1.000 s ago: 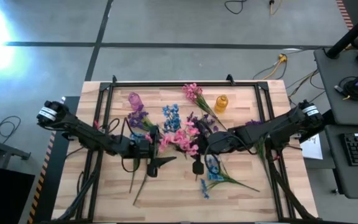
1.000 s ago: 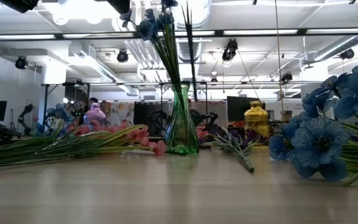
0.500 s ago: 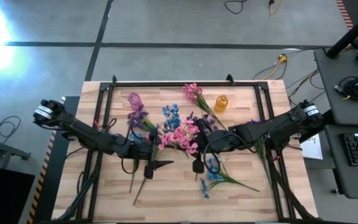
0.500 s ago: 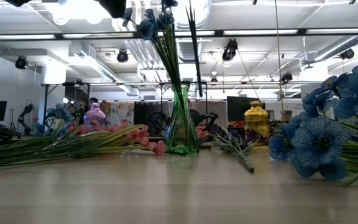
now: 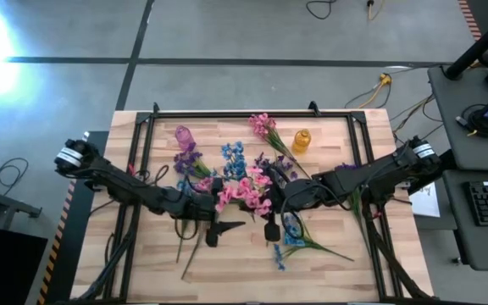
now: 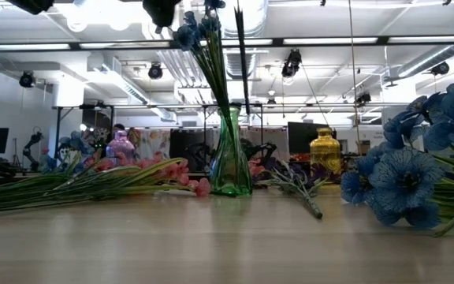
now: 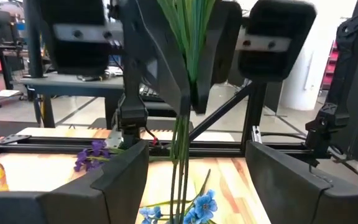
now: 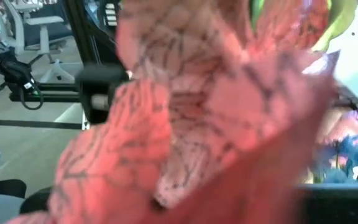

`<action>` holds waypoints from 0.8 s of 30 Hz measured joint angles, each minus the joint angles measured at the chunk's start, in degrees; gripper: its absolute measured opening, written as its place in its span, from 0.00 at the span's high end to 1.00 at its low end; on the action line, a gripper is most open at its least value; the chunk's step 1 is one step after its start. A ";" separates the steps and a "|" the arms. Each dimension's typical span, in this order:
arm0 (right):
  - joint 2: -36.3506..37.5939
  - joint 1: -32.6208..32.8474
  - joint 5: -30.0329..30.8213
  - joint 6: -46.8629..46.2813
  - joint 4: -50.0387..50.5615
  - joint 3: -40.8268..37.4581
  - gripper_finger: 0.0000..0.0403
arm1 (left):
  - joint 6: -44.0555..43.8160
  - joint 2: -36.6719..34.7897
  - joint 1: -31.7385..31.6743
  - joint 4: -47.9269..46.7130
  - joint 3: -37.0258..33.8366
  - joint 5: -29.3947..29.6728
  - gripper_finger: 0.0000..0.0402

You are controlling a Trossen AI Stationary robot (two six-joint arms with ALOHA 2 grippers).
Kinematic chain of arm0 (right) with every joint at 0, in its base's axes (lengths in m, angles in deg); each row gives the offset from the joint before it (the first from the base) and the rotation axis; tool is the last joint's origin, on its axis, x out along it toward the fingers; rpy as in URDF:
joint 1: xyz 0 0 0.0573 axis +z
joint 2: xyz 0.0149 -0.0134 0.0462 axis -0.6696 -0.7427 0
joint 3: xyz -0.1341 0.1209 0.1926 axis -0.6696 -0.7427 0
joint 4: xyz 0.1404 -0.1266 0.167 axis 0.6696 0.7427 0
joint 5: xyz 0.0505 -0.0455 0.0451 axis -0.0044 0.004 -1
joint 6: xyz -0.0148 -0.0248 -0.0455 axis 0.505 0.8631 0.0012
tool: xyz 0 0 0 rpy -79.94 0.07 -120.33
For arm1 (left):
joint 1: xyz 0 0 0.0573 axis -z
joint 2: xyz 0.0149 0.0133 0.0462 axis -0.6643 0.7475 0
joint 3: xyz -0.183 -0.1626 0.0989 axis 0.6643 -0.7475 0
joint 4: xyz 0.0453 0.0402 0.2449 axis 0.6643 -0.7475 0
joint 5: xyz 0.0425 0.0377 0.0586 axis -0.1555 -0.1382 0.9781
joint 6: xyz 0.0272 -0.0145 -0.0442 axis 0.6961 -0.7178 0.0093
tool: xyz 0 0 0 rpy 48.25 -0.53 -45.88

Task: Sort flowers into vase by color
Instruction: Put the bottom left pink flowers into the yellow vase

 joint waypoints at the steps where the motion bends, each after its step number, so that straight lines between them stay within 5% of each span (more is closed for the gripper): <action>1: 0.00 0.08 0.00 0.26 -0.41 0.00 0.97 | 0.14 1.06 -0.26 0.05 0.91 0.02 0.36; 12: 0.00 0.52 0.01 1.21 0.23 -0.11 0.97 | 4.11 6.86 -1.16 0.06 7.36 0.13 0.43; 24: 0.00 0.50 0.11 1.60 0.12 -0.13 0.90 | 3.74 6.16 -1.20 -1.38 6.95 2.19 0.98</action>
